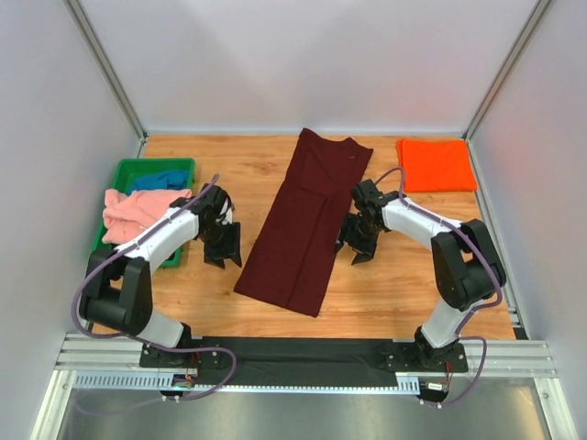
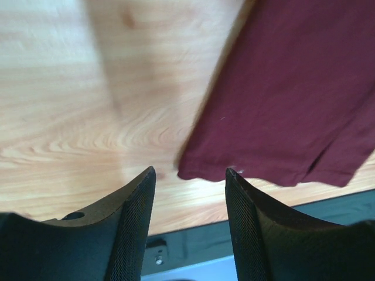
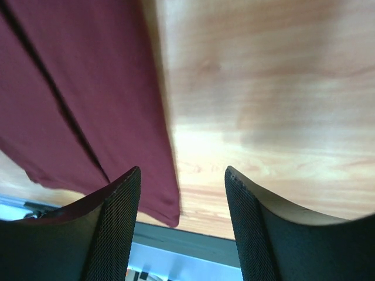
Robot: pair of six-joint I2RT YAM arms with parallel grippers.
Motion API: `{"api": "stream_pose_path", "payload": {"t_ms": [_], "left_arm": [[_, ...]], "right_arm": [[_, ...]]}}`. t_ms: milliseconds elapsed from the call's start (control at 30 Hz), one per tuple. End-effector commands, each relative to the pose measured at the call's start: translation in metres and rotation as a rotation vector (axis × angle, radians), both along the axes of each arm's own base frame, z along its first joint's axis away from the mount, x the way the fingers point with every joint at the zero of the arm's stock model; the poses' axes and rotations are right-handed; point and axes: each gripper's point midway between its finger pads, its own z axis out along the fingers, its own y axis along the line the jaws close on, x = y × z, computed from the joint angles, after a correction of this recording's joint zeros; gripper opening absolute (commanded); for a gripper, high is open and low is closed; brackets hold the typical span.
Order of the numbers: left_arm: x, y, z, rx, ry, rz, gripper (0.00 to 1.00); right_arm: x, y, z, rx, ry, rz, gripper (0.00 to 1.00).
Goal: Fold and stack the t-shirts
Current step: Fold the tshirt
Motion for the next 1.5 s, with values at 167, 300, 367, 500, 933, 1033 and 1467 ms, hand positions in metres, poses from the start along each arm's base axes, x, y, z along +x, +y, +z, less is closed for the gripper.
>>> {"api": "stream_pose_path", "payload": {"t_ms": [167, 300, 367, 500, 933, 1033, 1467], "left_arm": [[-0.034, -0.005, -0.013, -0.062, 0.169, -0.072, 0.58], [-0.029, 0.002, -0.024, -0.008, 0.174, -0.057, 0.57], [-0.018, -0.011, -0.020, -0.082, 0.120, -0.076, 0.56], [-0.020, 0.001, -0.023, -0.007, 0.156, -0.048, 0.57], [-0.043, -0.011, -0.047, -0.038, 0.224, 0.007, 0.48], [-0.045, -0.008, -0.050, -0.003, 0.226, 0.017, 0.44], [-0.025, 0.007, -0.012, 0.080, 0.086, 0.067, 0.50]], "right_arm": [[-0.050, 0.031, 0.065, 0.082, -0.105, 0.119, 0.66], [-0.057, 0.029, 0.063, 0.101, -0.158, 0.098, 0.65], [-0.065, 0.023, 0.059, 0.094, -0.191, 0.099, 0.65], [-0.085, 0.012, 0.057, 0.081, -0.211, 0.036, 0.64], [-0.139, 0.048, 0.017, 0.123, -0.211, 0.068, 0.61], [-0.142, 0.055, 0.007, 0.143, -0.200, 0.066, 0.59], [-0.146, 0.075, -0.010, 0.145, -0.178, 0.064, 0.56]]}}
